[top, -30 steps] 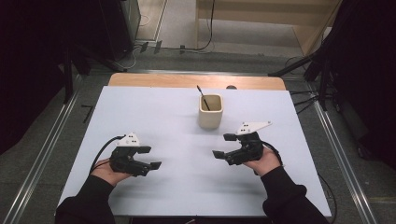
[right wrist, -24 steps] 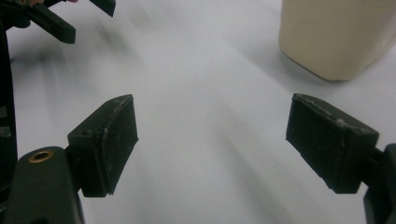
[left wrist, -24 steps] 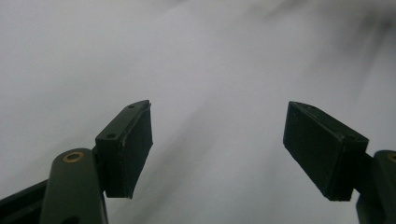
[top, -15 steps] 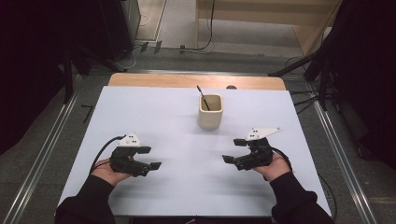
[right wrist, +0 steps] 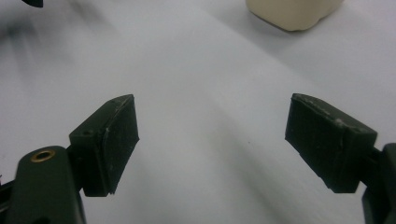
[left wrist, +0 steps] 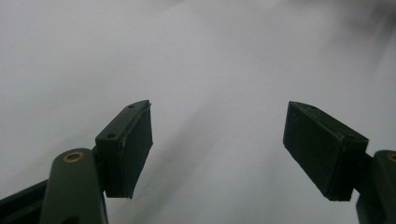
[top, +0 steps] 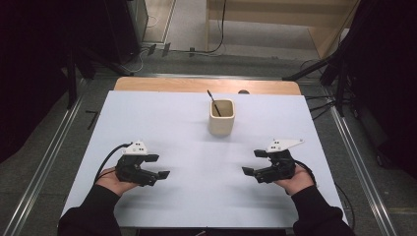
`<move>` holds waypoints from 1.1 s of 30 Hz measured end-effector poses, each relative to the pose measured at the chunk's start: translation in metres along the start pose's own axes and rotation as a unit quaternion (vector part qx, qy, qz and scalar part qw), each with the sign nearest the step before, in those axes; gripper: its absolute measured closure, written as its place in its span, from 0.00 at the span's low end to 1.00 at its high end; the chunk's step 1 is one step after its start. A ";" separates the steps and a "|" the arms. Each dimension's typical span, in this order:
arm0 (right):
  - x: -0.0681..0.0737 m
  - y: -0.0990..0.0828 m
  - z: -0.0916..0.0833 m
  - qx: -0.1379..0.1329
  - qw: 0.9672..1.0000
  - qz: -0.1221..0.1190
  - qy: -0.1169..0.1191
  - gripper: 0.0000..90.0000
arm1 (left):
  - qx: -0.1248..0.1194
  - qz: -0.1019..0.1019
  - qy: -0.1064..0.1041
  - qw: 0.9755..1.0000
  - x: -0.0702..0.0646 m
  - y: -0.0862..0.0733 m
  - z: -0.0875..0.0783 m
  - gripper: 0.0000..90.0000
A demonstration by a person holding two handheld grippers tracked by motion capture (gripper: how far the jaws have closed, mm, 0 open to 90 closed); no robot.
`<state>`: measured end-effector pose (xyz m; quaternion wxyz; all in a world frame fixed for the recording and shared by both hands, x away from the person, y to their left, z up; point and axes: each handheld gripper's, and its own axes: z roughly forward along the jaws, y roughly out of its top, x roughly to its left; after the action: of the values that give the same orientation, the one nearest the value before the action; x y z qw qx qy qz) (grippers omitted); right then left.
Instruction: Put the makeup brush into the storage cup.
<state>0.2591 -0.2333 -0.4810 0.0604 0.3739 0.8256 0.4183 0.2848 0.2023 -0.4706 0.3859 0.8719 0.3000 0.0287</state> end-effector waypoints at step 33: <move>-0.015 -0.011 0.004 0.026 0.999 -0.005 -0.018 0.22 | 0.006 -0.003 0.003 1.000 0.002 0.000 0.002 0.27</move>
<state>0.2652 -0.2441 -0.4949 0.0680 0.3785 0.8370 0.3893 0.2872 0.2024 -0.4725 0.3797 0.8734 0.3037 0.0289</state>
